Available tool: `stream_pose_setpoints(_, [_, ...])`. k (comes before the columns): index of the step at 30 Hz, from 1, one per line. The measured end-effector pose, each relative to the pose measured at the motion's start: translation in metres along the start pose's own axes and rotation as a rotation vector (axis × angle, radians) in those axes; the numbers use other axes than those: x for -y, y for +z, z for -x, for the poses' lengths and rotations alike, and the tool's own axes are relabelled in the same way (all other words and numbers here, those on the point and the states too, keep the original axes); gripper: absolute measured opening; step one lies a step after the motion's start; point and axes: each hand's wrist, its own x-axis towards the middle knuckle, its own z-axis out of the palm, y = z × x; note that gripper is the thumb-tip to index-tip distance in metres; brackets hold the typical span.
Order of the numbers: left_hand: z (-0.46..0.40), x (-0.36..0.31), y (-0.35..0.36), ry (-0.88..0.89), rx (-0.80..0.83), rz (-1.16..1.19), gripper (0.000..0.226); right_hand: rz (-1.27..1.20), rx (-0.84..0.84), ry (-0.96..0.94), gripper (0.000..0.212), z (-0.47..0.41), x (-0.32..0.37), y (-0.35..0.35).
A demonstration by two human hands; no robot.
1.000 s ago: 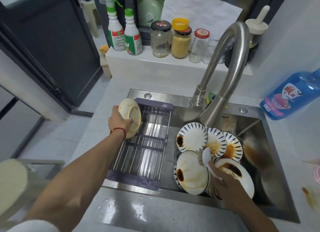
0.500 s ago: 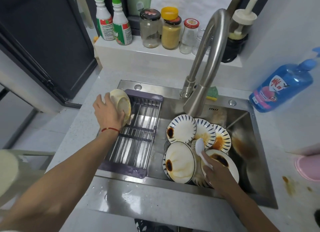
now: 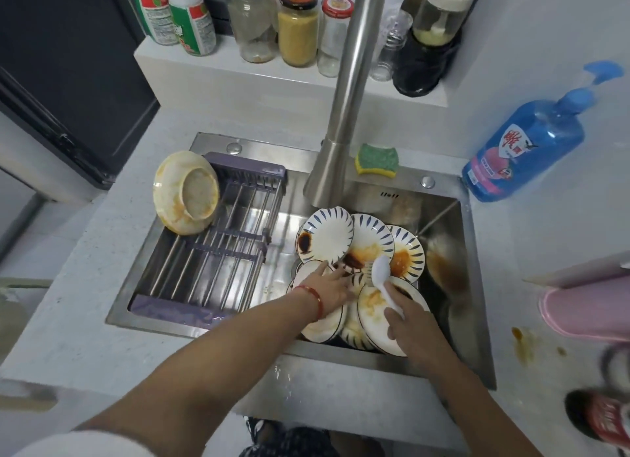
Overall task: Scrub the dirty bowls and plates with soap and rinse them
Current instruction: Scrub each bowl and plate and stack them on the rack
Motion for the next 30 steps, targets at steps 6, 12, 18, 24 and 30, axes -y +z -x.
stream_pose_setpoints(6, [-0.016,0.001,-0.028,0.095,0.079,-0.273,0.033,0.035,0.016,0.011,0.052,0.003,-0.018,-0.008])
stream_pose_setpoints(12, [0.014,0.042,-0.045,-0.136,-0.037,0.103,0.049,0.056,-0.012,-0.051,0.05,0.009,-0.014,-0.037])
stream_pose_setpoints(18, [0.037,0.078,-0.035,-0.709,-0.16,1.026,0.026,0.13,-0.085,-0.121,0.046,0.024,0.005,-0.053])
stream_pose_setpoints(24, [0.045,0.042,-0.003,-0.799,-0.158,2.182,0.038,0.477,-0.06,-0.165,0.048,0.042,0.026,-0.048])
stream_pose_setpoints(30, [0.046,-0.007,-0.024,-0.679,-0.28,2.567,0.054,0.749,-0.091,-0.1,0.057,0.031,0.06,-0.062])
